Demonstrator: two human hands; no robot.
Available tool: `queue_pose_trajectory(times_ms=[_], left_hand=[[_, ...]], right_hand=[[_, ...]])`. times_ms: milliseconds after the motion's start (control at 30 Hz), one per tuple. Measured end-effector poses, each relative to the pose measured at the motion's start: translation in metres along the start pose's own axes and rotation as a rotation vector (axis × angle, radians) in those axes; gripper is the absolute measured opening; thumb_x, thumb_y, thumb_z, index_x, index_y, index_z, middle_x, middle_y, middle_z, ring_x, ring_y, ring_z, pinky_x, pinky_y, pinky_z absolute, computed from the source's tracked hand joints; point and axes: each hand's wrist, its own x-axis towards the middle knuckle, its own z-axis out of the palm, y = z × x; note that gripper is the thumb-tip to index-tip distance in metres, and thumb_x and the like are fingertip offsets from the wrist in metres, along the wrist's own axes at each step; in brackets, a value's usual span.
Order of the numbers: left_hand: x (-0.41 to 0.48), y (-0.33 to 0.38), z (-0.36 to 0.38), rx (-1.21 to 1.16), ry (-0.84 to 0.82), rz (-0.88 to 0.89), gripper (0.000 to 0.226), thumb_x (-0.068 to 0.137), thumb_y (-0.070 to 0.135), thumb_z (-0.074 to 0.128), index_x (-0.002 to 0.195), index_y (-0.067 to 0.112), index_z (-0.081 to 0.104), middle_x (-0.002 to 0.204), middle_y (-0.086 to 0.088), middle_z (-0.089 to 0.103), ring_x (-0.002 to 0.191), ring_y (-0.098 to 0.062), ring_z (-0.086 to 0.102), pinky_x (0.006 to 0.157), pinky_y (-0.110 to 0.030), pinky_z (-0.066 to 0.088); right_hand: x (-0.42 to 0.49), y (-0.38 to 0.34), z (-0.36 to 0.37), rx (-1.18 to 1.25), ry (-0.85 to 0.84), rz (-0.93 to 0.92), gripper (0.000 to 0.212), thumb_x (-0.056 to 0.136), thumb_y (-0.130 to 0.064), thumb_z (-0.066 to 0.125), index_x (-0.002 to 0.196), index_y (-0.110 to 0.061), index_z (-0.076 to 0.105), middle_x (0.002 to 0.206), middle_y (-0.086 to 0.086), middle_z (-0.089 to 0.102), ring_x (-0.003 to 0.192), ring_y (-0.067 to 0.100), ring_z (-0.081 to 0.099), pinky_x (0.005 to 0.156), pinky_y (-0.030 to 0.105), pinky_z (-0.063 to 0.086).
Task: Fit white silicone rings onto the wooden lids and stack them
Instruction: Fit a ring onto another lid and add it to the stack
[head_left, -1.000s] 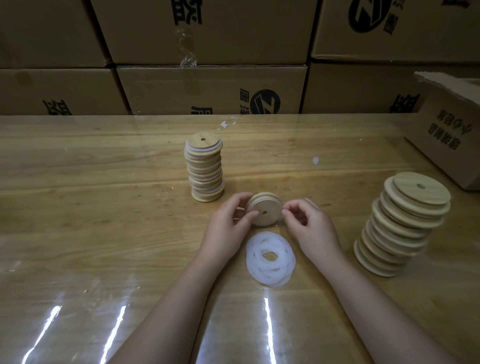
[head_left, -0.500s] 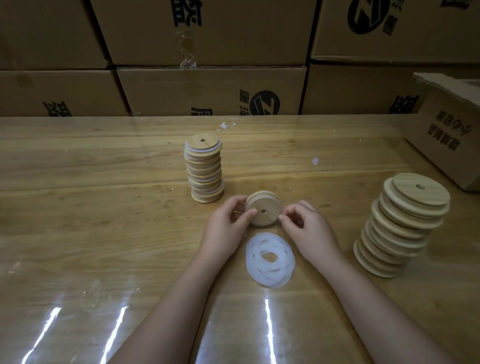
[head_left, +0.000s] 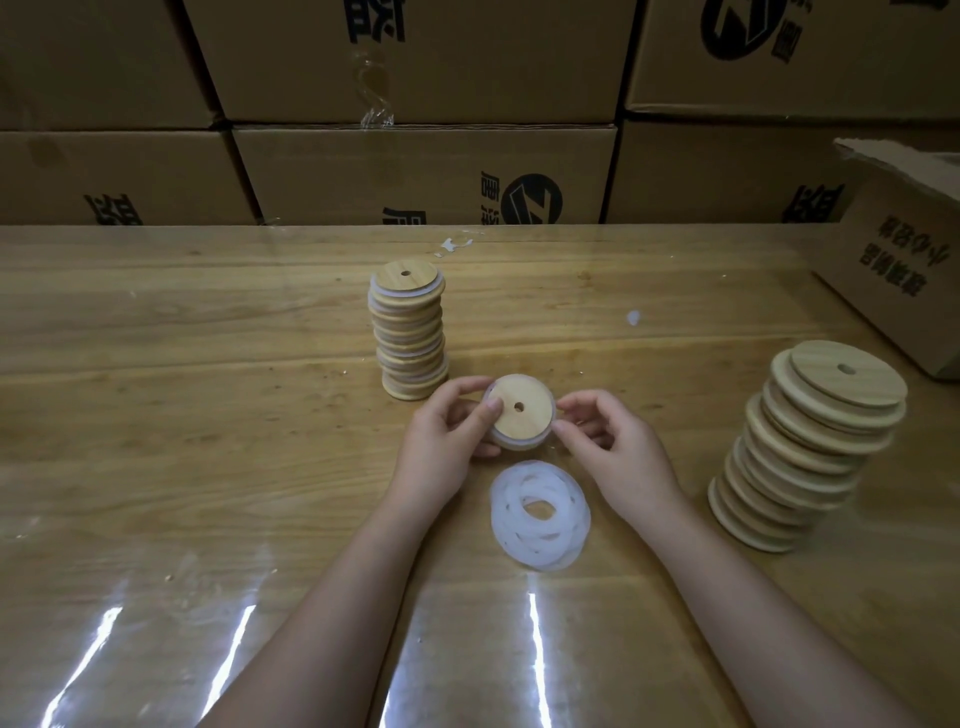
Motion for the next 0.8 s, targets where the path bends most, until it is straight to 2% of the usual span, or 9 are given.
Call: queue_pose_trajectory(times_ms=[133,300,433,567,733,800], left_hand=[[-0.0008,0.0017,-0.0018,-0.039,-0.004,-0.010,0.014,0.090,0.012,0.060,0.101,0.020,0.063,0.058,0.009,0.063,0.056,-0.003,0.061,0.052,-0.017,0.051],[-0.0002,0.0033,-0.0019,-0.057,-0.014,-0.031,0.015,0.093,0.012,0.053,0.100,0.022,0.063,0.070,0.003,0.069,0.056,-0.011,0.065,0.050,-0.017,0.051],[-0.0010,0.0036,-0.0034,-0.069,-0.031,-0.047,0.022,0.096,0.011,0.048,0.112,0.012,0.063,0.079,0.001,0.070,0.060,-0.010,0.065,0.054,-0.017,0.051],[-0.0017,0.0041,-0.0033,-0.101,-0.031,-0.048,0.030,0.095,0.010,0.049,0.124,0.014,0.056,0.087,-0.005,0.067,0.064,-0.010,0.064,0.058,-0.018,0.053],[-0.0024,0.0060,-0.0055,-0.133,-0.061,-0.077,0.027,0.093,0.010,0.054,0.117,0.017,0.060,0.092,-0.003,0.070,0.068,-0.010,0.065,0.060,-0.020,0.054],[-0.0025,0.0054,-0.0058,-0.141,-0.087,-0.096,0.035,0.086,0.006,0.062,0.117,0.020,0.058,0.095,-0.004,0.070,0.073,-0.011,0.066,0.062,-0.020,0.053]], right_hand=[[-0.0018,-0.0043,-0.0013,0.068,-0.019,-0.004,0.018,0.083,-0.016,0.068,0.093,-0.031,0.064,0.086,-0.009,0.065,0.072,0.001,0.057,0.066,0.010,0.044],[-0.0027,-0.0072,-0.0015,0.083,-0.021,-0.013,0.023,0.084,-0.016,0.067,0.096,-0.035,0.062,0.086,-0.009,0.063,0.073,0.002,0.057,0.068,0.013,0.046],[-0.0030,-0.0091,-0.0021,0.116,-0.019,-0.015,0.027,0.086,-0.014,0.065,0.098,-0.037,0.061,0.086,-0.010,0.064,0.073,0.003,0.059,0.071,0.018,0.049],[-0.0041,-0.0096,-0.0024,0.123,-0.025,-0.012,0.028,0.086,-0.013,0.064,0.095,-0.040,0.062,0.086,-0.008,0.067,0.078,0.011,0.062,0.076,0.026,0.051],[-0.0038,-0.0095,-0.0024,0.130,-0.026,-0.022,0.030,0.086,-0.011,0.064,0.099,-0.038,0.062,0.086,-0.007,0.067,0.079,0.011,0.062,0.077,0.030,0.051],[-0.0035,-0.0089,-0.0025,0.138,-0.033,-0.024,0.031,0.086,-0.011,0.064,0.102,-0.037,0.063,0.085,-0.007,0.068,0.080,0.009,0.063,0.078,0.031,0.052]])
